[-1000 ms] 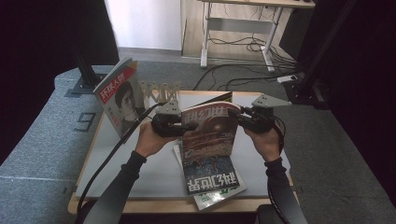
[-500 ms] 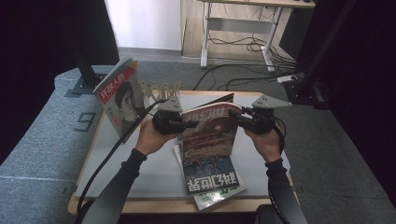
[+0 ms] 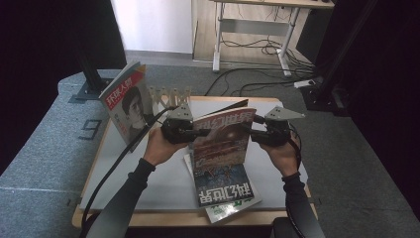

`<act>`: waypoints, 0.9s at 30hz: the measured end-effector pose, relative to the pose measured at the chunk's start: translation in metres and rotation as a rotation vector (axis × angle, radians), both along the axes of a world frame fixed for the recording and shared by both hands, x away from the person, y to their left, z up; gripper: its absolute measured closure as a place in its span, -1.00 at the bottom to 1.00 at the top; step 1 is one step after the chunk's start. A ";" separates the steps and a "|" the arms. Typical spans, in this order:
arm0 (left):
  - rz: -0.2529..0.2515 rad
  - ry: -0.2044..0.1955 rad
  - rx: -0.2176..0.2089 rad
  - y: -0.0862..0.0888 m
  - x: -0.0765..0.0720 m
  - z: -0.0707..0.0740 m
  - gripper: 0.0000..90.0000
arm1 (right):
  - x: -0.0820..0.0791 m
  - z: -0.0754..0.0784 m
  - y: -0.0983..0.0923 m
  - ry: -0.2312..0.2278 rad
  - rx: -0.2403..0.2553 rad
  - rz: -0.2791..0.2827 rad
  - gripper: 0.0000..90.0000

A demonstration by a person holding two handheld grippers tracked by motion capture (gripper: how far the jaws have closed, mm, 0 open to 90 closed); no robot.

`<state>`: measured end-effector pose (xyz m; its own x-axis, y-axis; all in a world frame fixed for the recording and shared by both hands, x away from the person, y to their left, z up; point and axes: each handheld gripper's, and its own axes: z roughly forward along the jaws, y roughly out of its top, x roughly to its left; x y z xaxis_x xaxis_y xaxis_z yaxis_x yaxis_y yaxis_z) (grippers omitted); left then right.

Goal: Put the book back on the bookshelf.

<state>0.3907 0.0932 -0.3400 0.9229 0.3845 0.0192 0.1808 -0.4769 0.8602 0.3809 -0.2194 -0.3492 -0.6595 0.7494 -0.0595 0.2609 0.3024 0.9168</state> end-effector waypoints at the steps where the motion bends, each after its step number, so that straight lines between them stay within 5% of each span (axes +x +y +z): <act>1: 0.000 -0.002 -0.001 0.000 0.000 0.000 0.85 | 0.000 -0.002 -0.001 0.005 0.000 -0.003 -0.07; 16: 0.003 -0.016 0.000 0.000 -0.002 -0.001 0.84 | -0.002 -0.035 -0.013 0.066 -0.070 -0.057 -0.55; 27: 0.001 -0.003 -0.001 0.000 -0.002 0.000 0.85 | -0.004 -0.071 -0.028 0.109 -0.104 -0.148 -0.80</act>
<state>0.3890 0.0928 -0.3403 0.9224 0.3856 0.0214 0.1791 -0.4762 0.8609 0.3771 -0.2477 -0.4206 -0.5492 0.8322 -0.0759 0.4054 0.3448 0.8466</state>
